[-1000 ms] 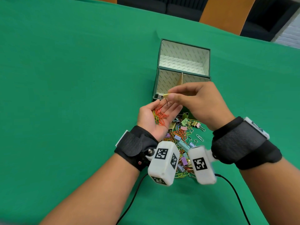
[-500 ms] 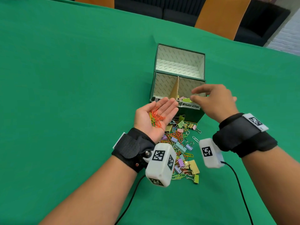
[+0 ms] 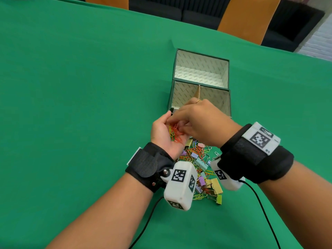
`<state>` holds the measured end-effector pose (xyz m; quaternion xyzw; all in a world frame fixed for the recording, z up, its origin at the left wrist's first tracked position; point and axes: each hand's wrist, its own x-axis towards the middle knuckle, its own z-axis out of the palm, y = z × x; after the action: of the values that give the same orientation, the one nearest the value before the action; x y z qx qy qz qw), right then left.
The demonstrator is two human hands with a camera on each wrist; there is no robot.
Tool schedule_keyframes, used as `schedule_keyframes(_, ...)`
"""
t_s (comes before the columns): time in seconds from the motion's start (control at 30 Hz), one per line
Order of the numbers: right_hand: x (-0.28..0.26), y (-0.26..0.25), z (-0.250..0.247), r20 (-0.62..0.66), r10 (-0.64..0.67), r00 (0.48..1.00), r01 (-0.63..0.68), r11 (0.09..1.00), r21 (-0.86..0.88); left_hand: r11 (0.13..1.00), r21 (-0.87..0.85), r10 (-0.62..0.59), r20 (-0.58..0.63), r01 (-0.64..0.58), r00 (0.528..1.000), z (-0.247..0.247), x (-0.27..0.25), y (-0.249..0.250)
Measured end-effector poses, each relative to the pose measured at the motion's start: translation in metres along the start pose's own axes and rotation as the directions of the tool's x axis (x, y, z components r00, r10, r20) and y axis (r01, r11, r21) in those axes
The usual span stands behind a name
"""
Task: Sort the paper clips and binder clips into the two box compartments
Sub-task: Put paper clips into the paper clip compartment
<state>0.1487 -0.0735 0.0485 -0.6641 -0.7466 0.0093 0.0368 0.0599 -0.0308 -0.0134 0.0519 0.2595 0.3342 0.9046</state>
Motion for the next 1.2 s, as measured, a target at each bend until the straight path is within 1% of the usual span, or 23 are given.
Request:
schedule_keyframes(0.07, 0.003, -0.003, 0.003, 0.003, -0.021, 1.000, 0.021, 0.997, -0.079, 1.000, -0.022, -0.014, -0.021, 0.014, 1.000, 0.002, -0.001, 0.000)
schedule_keyframes(0.1, 0.004, -0.003, 0.005, 0.001, -0.033, 0.999, 0.033, 0.995, -0.090, 0.999, -0.033, -0.018, -0.037, 0.017, 0.999, 0.002, -0.002, 0.001)
schedule_keyframes(0.17, 0.005, -0.002, 0.008, -0.005, -0.049, 0.999, 0.048, 0.996, -0.075, 0.999, -0.040, -0.024, -0.062, 0.022, 0.998, 0.003, -0.002, 0.002)
schedule_keyframes(0.23, 0.006, 0.001, 0.009, -0.020, -0.048, 0.999, 0.048, 0.998, -0.031, 0.998, -0.051, -0.034, -0.050, 0.032, 0.998, 0.003, -0.001, 0.002)
schedule_keyframes(0.33, 0.006, 0.005, 0.007, -0.078, 0.027, 0.997, -0.018, 0.994, 0.112, 0.997, -0.067, -0.020, 0.026, 0.022, 0.999, 0.000, 0.001, 0.002)
schedule_keyframes(0.4, 0.004, 0.005, 0.000, -0.098, 0.104, 0.990, -0.081, 0.974, 0.212, 0.999, -0.049, -0.008, 0.078, 0.011, 0.997, -0.002, 0.002, 0.002)
schedule_keyframes(0.47, 0.000, 0.005, -0.007, -0.102, 0.170, 0.980, -0.133, 0.945, 0.300, 0.999, -0.039, -0.003, 0.104, 0.007, 0.995, -0.004, 0.003, 0.004)
schedule_keyframes(0.57, -0.003, 0.005, -0.011, -0.090, 0.206, 0.974, -0.168, 0.933, 0.318, 0.999, -0.052, -0.005, 0.129, 0.011, 0.992, -0.005, 0.003, 0.004)
schedule_keyframes(0.63, -0.003, 0.006, -0.009, -0.032, 0.192, 0.981, -0.177, 0.948, 0.266, 0.999, -0.052, -0.006, 0.130, 0.013, 0.992, -0.005, 0.003, 0.004)
schedule_keyframes(0.73, -0.001, 0.004, -0.004, 0.101, 0.161, 0.982, -0.167, 0.984, 0.055, 0.999, -0.023, -0.023, 0.107, 0.025, 0.994, -0.004, 0.002, 0.004)
schedule_keyframes(0.83, -0.001, 0.002, 0.001, 0.150, 0.149, 0.977, -0.132, 0.984, -0.116, 0.999, 0.016, -0.032, 0.048, 0.032, 0.998, -0.004, 0.002, 0.003)
schedule_keyframes(0.93, 0.000, -0.002, 0.005, 0.116, 0.139, 0.983, -0.115, 0.973, -0.198, 0.999, 0.031, -0.030, 0.011, 0.030, 0.999, -0.007, 0.005, 0.001)
schedule_keyframes(1.03, 0.000, -0.002, 0.008, 0.073, 0.131, 0.989, -0.110, 0.965, -0.240, 0.999, 0.024, -0.030, 0.031, 0.029, 0.999, -0.007, 0.007, 0.000)
schedule_keyframes(1.2, -0.004, 0.003, 0.015, 0.028, 0.099, 0.995, -0.091, 0.974, -0.209, 1.000, -0.009, -0.018, 0.029, 0.019, 0.999, -0.006, 0.009, 0.001)
